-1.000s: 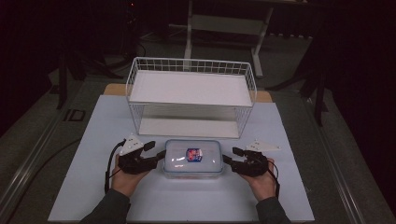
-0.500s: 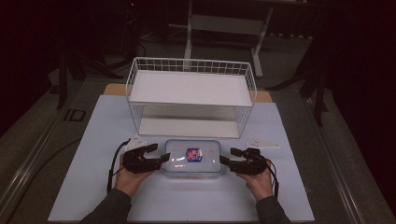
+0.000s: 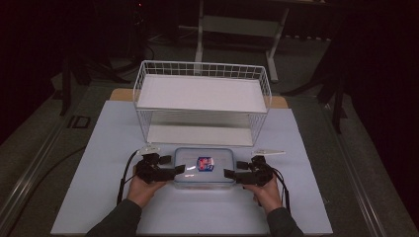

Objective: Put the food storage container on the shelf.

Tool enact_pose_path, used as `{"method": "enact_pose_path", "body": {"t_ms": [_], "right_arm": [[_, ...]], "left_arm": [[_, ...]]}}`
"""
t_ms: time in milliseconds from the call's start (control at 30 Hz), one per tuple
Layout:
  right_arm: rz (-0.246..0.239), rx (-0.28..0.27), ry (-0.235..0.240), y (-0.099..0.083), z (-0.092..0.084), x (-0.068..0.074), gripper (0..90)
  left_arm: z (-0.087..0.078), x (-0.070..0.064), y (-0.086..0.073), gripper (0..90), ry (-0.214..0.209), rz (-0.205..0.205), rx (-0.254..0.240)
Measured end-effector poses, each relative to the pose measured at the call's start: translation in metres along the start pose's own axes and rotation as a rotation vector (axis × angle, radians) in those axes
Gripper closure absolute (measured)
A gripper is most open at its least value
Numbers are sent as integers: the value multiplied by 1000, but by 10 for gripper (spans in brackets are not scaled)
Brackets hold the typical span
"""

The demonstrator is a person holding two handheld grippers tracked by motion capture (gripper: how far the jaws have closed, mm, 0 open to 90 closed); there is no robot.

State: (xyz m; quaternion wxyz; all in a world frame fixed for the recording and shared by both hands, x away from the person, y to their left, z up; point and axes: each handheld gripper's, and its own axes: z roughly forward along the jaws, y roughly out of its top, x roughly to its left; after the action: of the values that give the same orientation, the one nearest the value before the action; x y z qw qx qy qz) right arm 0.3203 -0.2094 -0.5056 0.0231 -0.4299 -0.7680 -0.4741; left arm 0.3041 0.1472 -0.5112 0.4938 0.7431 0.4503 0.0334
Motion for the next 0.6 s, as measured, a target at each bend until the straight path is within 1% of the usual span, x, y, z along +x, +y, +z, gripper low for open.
{"method": "enact_pose_path", "body": {"t_ms": [100, 167, 200, 233, 267, 400, 433, 500, 533, 567, 600], "right_arm": [[17, 5, 21, -1, 4, 0, 160], [29, 14, 23, -1, 6, -1, 156], [29, 14, 23, -1, 6, -1, 156], [33, 17, 24, -1, 6, -1, 153], [48, 19, 31, -1, 7, -2, 153], [70, 29, 48, -1, 8, -5, 147], [79, 33, 58, -1, 9, -6, 147], [108, 47, 97, -2, 11, -9, 145], [120, 66, 116, -3, 13, -10, 131], [125, 68, 116, -3, 13, -10, 140], [113, 65, 112, -2, 12, -9, 147]], "left_arm": [[3, 1, -1, 194, -33, -22, 19], [4, 1, -1, 179, -45, -35, 28], [4, 1, -1, 179, -45, -35, 28], [5, 3, -1, 179, -66, -57, 35], [6, 4, -2, 179, -77, -70, 39], [8, 8, -2, 176, -109, -115, 54], [9, 9, -3, 176, -126, -129, 61], [11, 9, -3, 149, -136, -144, 73], [11, 9, -3, 145, -136, -144, 74], [10, 9, -3, 148, -136, -141, 76], [10, 8, -3, 157, -135, -141, 77]]}}
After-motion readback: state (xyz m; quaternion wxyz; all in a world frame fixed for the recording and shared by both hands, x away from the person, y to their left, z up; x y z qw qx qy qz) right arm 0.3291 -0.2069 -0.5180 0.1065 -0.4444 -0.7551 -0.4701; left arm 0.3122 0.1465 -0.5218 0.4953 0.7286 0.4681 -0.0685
